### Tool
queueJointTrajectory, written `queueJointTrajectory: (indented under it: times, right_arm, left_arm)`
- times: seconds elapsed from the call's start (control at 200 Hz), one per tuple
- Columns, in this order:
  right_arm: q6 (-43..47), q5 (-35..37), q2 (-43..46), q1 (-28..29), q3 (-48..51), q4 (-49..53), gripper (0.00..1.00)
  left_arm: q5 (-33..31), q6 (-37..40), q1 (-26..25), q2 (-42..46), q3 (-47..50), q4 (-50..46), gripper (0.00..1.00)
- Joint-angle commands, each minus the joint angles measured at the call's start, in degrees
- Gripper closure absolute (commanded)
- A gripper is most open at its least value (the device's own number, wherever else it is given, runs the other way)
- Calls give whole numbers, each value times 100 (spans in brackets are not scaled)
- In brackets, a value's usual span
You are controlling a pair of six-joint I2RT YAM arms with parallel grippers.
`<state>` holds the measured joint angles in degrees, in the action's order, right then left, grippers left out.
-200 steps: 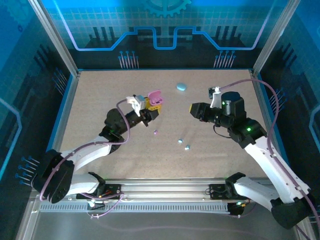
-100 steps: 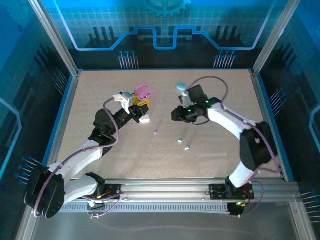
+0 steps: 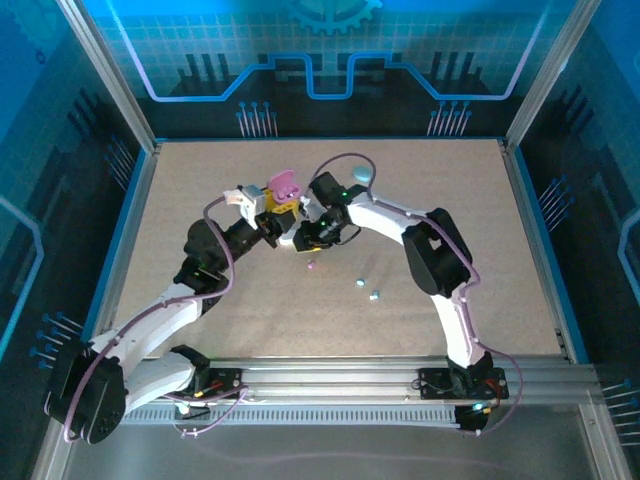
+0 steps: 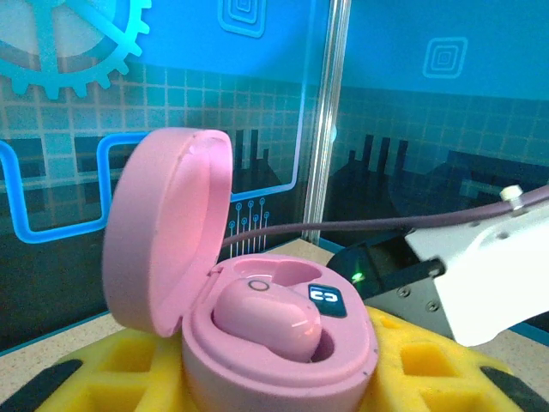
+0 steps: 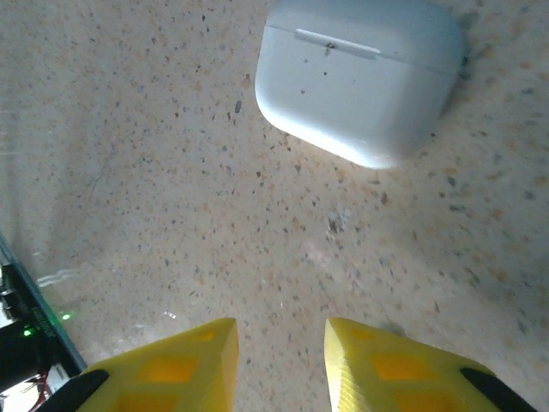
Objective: Insert wireless bluetooth earbuds into charging case
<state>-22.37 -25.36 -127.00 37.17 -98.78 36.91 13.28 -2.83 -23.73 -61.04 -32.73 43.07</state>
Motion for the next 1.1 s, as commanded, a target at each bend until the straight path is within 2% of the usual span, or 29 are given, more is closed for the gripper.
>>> queueJointTrajectory:
  times: [0.0,0.43,1.096]
  right_arm:
    - [312,257,-346,131,-478,628,66]
    - [886,901,-848,359,-1033,1457,67]
    - [896,1133,-149,353,-475,1675,68]
  left_arm:
    - [30,112,52,116,-45,-4,69]
    - [73,56,50,87,-58,-6,69]
    - [137,-59,52,58,-84,1,69]
